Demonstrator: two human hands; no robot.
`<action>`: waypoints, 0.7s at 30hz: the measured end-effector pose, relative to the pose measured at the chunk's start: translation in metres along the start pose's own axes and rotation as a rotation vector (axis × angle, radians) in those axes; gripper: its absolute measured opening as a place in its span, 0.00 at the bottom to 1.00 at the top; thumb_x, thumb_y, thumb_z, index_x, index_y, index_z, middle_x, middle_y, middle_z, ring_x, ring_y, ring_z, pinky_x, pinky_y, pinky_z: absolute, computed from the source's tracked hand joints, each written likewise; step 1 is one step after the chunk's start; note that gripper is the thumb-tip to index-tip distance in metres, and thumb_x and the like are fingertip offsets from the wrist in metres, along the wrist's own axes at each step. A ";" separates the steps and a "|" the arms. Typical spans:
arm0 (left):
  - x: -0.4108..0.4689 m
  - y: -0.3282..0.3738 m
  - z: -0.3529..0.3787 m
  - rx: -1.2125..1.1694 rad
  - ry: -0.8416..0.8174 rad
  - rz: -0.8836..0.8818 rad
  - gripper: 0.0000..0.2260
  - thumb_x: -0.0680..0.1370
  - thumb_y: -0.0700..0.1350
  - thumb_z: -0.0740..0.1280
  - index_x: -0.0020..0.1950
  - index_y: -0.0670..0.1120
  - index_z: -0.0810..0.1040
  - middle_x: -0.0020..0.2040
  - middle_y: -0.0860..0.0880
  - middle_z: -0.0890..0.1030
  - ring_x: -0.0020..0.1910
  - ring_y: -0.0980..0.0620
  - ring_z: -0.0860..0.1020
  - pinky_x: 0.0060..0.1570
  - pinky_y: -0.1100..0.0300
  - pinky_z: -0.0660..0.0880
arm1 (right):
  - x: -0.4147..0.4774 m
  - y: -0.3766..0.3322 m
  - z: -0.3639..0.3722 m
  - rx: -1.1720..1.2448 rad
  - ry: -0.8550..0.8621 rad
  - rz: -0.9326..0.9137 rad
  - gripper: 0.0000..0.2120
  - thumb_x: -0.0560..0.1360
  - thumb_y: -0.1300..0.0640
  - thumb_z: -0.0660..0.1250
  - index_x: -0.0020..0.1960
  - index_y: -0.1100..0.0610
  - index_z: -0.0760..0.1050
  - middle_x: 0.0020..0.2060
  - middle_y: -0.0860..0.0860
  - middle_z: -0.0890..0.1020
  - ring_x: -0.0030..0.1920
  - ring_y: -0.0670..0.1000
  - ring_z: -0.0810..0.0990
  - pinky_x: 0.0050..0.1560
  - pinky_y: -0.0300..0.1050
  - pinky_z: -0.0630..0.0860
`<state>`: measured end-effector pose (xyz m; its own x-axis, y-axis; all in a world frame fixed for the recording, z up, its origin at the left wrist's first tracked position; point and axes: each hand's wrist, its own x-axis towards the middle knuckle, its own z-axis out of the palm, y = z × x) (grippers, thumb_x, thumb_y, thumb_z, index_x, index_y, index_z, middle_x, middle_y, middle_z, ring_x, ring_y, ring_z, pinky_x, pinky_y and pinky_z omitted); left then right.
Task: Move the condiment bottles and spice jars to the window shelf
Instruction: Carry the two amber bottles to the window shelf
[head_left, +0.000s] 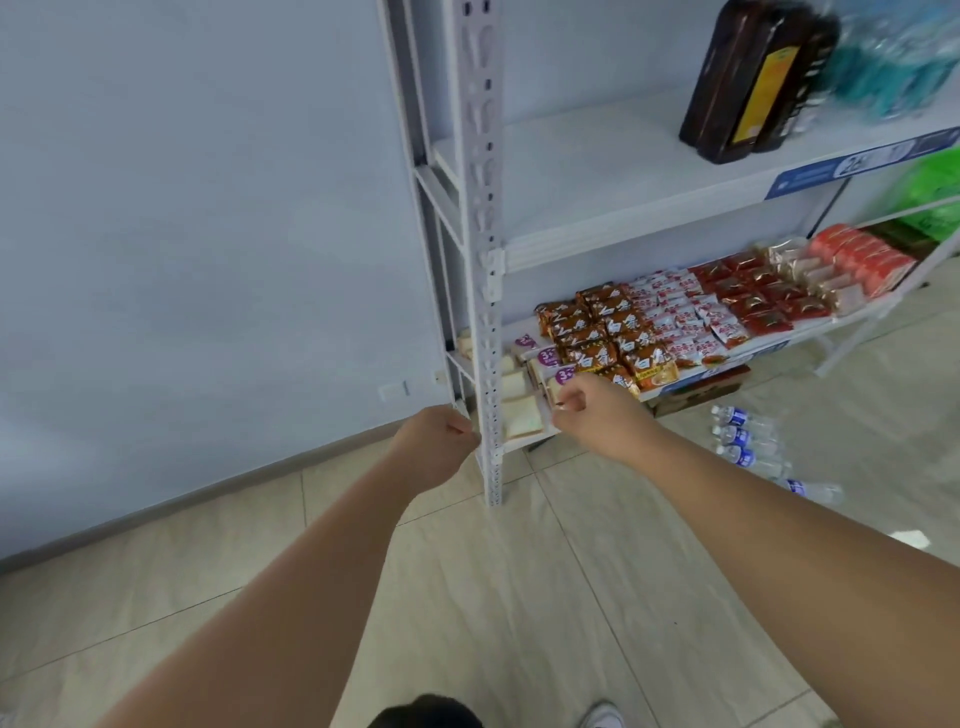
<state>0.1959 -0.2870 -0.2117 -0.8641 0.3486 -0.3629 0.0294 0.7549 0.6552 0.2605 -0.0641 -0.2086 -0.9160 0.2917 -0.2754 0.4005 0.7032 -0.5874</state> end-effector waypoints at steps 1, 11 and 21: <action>0.005 0.014 0.012 -0.003 0.004 0.008 0.05 0.80 0.48 0.68 0.48 0.47 0.80 0.41 0.53 0.79 0.43 0.51 0.78 0.37 0.63 0.70 | 0.004 0.012 -0.012 0.002 -0.001 -0.006 0.19 0.78 0.48 0.70 0.67 0.52 0.76 0.59 0.49 0.81 0.57 0.51 0.80 0.56 0.50 0.78; 0.075 0.161 0.064 -0.007 0.029 0.110 0.06 0.81 0.46 0.66 0.48 0.47 0.81 0.47 0.51 0.82 0.39 0.53 0.79 0.40 0.60 0.75 | 0.066 0.095 -0.116 0.043 0.039 0.005 0.19 0.79 0.48 0.70 0.67 0.54 0.75 0.60 0.49 0.80 0.58 0.51 0.80 0.61 0.53 0.78; 0.193 0.299 0.064 -0.112 0.105 0.269 0.09 0.80 0.51 0.66 0.58 0.52 0.82 0.54 0.56 0.83 0.42 0.58 0.80 0.36 0.65 0.72 | 0.163 0.131 -0.234 0.121 0.210 -0.007 0.18 0.80 0.49 0.69 0.67 0.54 0.75 0.59 0.49 0.80 0.57 0.50 0.79 0.55 0.45 0.73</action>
<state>0.0695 0.0416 -0.1279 -0.8801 0.4641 -0.0999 0.2136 0.5750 0.7898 0.1584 0.2274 -0.1528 -0.8985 0.4239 -0.1140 0.3819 0.6268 -0.6791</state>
